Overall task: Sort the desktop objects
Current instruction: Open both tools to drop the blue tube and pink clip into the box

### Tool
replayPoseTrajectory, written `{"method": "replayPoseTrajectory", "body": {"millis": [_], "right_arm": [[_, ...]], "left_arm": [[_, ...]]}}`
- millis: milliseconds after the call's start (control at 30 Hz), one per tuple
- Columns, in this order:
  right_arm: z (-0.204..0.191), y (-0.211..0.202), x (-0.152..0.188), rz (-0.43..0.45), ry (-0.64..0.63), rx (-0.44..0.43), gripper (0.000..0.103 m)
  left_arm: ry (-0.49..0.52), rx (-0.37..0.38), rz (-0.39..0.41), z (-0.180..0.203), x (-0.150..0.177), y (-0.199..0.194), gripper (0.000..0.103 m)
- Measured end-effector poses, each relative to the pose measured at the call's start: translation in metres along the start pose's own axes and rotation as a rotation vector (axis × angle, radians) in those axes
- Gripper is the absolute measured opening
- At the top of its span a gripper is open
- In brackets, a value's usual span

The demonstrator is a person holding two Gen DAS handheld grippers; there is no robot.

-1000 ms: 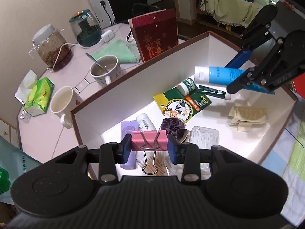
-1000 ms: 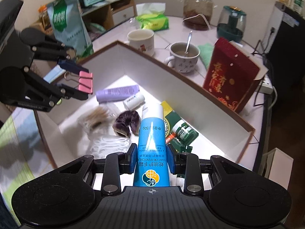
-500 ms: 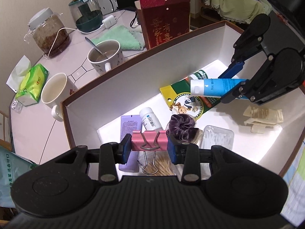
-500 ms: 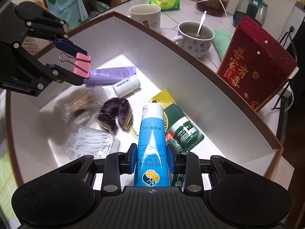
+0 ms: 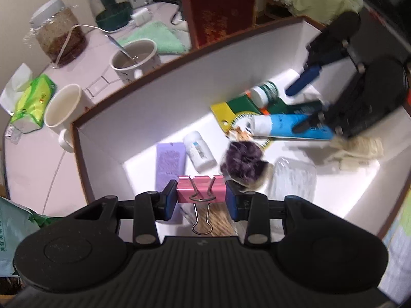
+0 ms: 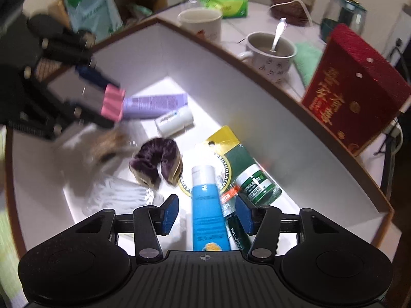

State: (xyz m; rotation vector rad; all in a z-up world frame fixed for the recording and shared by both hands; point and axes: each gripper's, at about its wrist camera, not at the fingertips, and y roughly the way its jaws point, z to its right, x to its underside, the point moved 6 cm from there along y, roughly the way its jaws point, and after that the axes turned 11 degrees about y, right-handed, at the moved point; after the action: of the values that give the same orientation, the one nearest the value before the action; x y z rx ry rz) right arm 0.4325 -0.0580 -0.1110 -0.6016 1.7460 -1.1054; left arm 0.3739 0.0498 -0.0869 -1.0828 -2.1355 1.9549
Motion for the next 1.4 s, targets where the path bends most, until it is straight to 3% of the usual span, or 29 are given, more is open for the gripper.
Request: {"method": "replayPoseTrajectory", "body": {"millis": [333,533,767,867,1400], "right_arm": [[0.007,-0.025,0.005,0.052,0.118,-0.052,0.052],[0.007,-0.037,0.01,0.04,0.06,0.047,0.052],[0.009,-0.055,0.019,0.054,0.04,0.074,0.053],[0.009,-0.059,0.023,0.053,0.038,0.073,0.053],[-0.006,-0.064,0.044,-0.009,0.023,0.027,0.053]], "left_arm": [[0.124,0.205,0.007,0.027,0.004,-0.007,0.034],[0.174,0.273,0.033,0.056,-0.017,0.002,0.034],[0.225,0.367,0.063,0.092,-0.036,0.012,0.034],[0.246,0.401,0.073,0.105,-0.043,0.015,0.043],[0.253,0.274,-0.012,0.086,-0.025,0.015,0.044]]}}
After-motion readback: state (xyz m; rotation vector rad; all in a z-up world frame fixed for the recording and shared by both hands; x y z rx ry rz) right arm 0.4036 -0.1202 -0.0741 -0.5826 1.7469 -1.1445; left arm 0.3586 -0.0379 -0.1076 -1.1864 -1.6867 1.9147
